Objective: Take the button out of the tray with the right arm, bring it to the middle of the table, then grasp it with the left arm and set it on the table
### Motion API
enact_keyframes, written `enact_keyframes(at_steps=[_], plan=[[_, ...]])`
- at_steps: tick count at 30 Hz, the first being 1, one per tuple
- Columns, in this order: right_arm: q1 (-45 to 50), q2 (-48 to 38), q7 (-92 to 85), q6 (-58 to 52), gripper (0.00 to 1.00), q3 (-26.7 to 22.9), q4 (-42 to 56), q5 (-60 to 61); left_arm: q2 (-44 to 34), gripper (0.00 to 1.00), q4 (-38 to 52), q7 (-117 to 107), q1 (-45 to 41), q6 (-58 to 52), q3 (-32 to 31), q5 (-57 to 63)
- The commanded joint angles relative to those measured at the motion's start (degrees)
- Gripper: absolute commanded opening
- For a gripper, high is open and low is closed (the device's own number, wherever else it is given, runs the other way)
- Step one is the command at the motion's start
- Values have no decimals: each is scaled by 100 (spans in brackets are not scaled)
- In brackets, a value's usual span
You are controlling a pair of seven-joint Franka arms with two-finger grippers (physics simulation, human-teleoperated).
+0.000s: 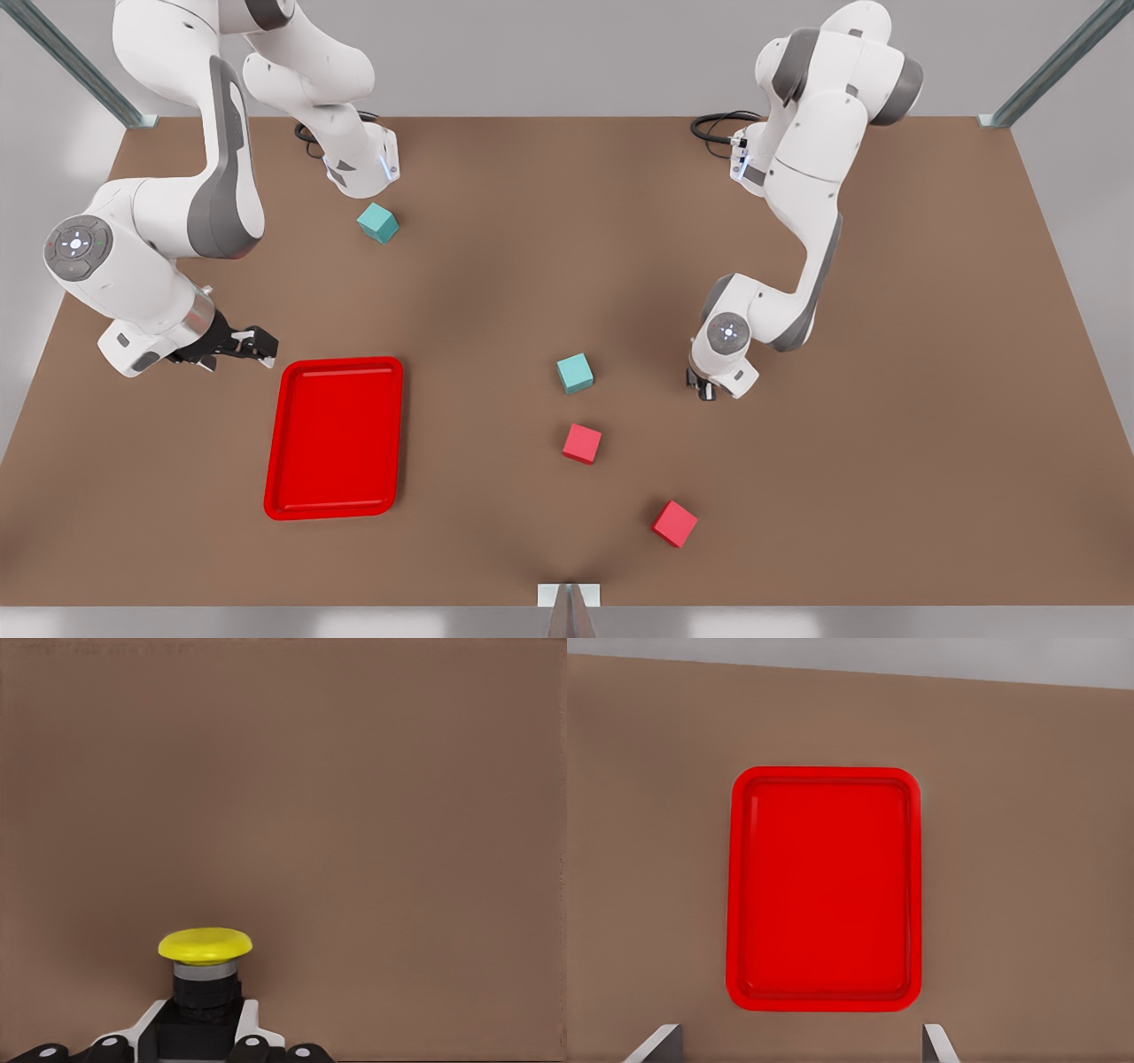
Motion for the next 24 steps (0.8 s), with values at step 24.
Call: enact_keyframes(at_steps=[24], plan=[[-8,29,-18,-2,100,-1,12,12,410,49,240,-4311,-826,-4444,379,5901]])
